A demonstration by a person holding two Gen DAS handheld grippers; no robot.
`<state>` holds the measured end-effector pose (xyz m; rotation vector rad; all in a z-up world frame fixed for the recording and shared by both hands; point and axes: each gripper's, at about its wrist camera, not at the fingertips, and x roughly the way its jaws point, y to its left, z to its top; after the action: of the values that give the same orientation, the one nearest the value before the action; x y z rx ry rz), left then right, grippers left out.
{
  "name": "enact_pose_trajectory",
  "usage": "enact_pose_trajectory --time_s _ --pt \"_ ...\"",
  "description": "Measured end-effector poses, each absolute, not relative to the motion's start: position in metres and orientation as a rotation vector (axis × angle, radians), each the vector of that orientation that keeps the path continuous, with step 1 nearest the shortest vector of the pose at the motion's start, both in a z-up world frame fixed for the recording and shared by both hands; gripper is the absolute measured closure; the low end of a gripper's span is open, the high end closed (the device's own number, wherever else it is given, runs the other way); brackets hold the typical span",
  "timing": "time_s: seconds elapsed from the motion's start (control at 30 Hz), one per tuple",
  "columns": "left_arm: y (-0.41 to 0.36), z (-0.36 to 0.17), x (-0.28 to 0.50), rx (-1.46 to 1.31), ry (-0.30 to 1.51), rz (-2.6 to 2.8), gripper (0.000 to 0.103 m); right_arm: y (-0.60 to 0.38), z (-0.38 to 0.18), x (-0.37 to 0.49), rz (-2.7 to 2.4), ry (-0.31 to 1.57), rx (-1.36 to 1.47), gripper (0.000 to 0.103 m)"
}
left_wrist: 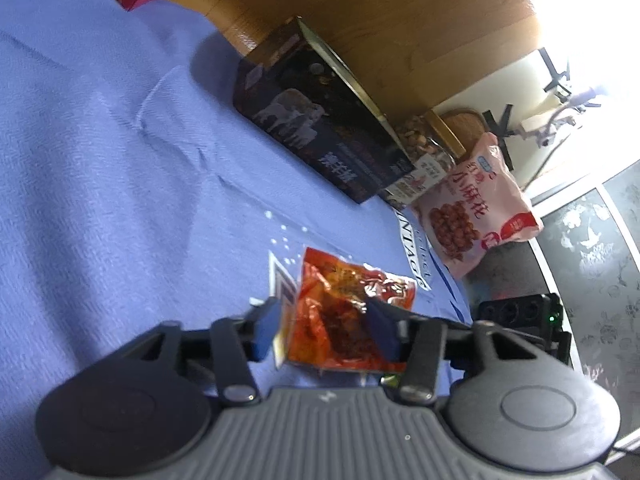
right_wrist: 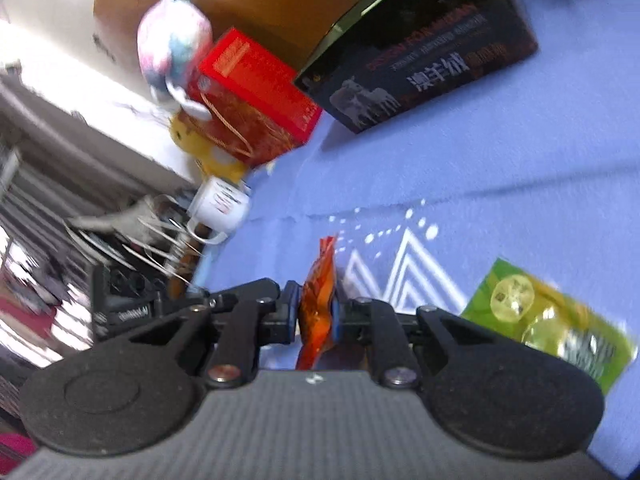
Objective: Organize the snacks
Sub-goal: 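Lift the red snack pack with both grippers into the silver tin and open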
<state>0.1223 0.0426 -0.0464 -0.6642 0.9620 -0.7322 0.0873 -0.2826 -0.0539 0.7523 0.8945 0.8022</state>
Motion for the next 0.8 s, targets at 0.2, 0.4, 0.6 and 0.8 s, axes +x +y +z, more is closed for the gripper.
enact_pose_trajectory --time_s 0.2,0.4,0.6,0.8 --pt "0.052 -0.042 0.114 -0.759 0.969 -0.766 0.038 -0.298 -0.061 0.067 0.85 0.833 0.973 0.084" --pt "0.048 -0.028 0.102 -0.797 0.943 -0.843 0.061 -0.296 -0.055 0.057 0.9 0.808 1.007 0.084" --pt "0.033 -0.013 0.1 -0.7 0.932 -0.83 0.09 -0.301 -0.044 0.054 0.891 0.77 0.973 0.084" --pt "0.01 0.015 0.131 -0.568 0.888 -0.81 0.09 -0.301 -0.015 0.073 0.83 0.734 0.809 0.084"
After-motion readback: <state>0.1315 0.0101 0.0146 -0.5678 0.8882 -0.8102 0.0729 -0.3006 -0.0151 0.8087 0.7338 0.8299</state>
